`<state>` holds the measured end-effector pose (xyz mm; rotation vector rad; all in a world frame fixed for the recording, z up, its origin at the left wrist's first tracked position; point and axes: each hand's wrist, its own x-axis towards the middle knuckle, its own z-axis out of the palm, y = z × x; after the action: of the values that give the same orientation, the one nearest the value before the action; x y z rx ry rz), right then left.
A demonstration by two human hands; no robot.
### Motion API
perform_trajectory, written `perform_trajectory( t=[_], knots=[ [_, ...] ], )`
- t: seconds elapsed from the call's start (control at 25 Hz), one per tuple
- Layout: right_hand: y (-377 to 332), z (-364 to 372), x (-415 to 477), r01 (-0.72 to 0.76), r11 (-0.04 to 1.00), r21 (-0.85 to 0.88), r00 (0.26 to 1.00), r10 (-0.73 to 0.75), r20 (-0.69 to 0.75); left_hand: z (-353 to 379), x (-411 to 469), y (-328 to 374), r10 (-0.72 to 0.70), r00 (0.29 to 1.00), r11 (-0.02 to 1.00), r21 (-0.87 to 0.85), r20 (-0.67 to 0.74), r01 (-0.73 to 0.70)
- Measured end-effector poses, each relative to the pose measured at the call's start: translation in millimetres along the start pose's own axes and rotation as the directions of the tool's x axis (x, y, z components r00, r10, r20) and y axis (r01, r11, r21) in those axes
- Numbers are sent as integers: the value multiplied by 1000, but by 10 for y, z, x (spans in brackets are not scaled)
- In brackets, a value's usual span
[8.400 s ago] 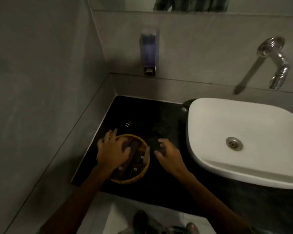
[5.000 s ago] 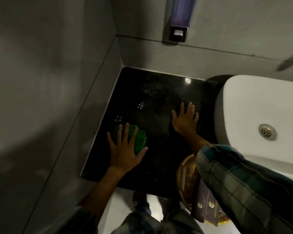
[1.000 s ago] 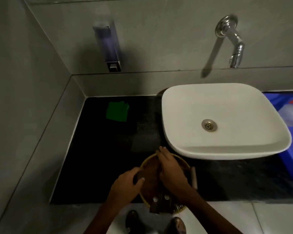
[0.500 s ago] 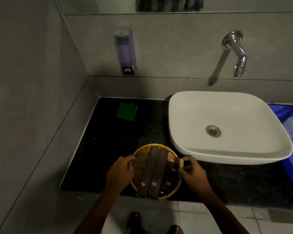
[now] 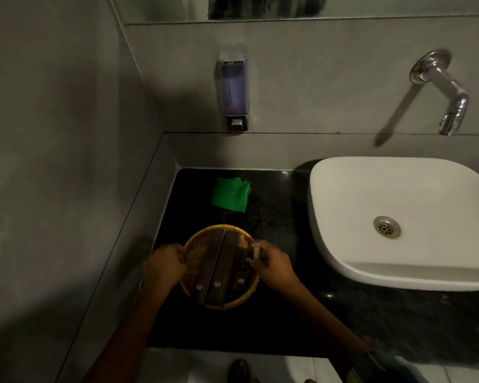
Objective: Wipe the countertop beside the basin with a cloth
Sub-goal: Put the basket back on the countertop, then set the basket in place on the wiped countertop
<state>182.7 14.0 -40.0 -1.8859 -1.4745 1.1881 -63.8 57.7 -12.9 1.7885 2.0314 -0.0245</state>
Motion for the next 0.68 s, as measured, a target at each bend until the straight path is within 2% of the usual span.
perform_trajectory(
  t=[0.12, 0.2, 0.28, 0.32, 0.4, 0.48, 0.6, 0.68],
  knots=[
    [4, -104, -9, -38, 997, -73, 992, 29, -127, -119, 510, 318, 114, 984, 981, -143, -135, -133],
    [1, -216, -33, -54, 997, -59, 974, 39, -225, -101, 954, 591, 136, 989, 951, -272, -58, -147],
    [20, -381, -116, -61, 998, -18, 958, 53, -282, 65, 1352, 845, 76, 993, 885, -465, 85, -28],
    [48, -456, -169, -64, 998, -11, 949, 57, -311, 106, 1492, 959, 15, 986, 793, -602, 164, 88],
    [150, -590, -286, -76, 997, 15, 921, 76, -381, 127, 1675, 1157, -95, 943, 514, -796, 318, 320],
    [223, -691, -402, -57, 997, 60, 917, 76, -391, 103, 1776, 1275, -162, 895, 396, -803, 415, 445],
    [155, -712, -456, 7, 996, 86, 930, 25, -367, 1, 1659, 1395, -133, 886, 479, -753, 445, 451],
    [31, -747, -445, 56, 987, 151, 935, 2, -355, -44, 1505, 1540, -58, 927, 552, -762, 371, 339]
  ],
)
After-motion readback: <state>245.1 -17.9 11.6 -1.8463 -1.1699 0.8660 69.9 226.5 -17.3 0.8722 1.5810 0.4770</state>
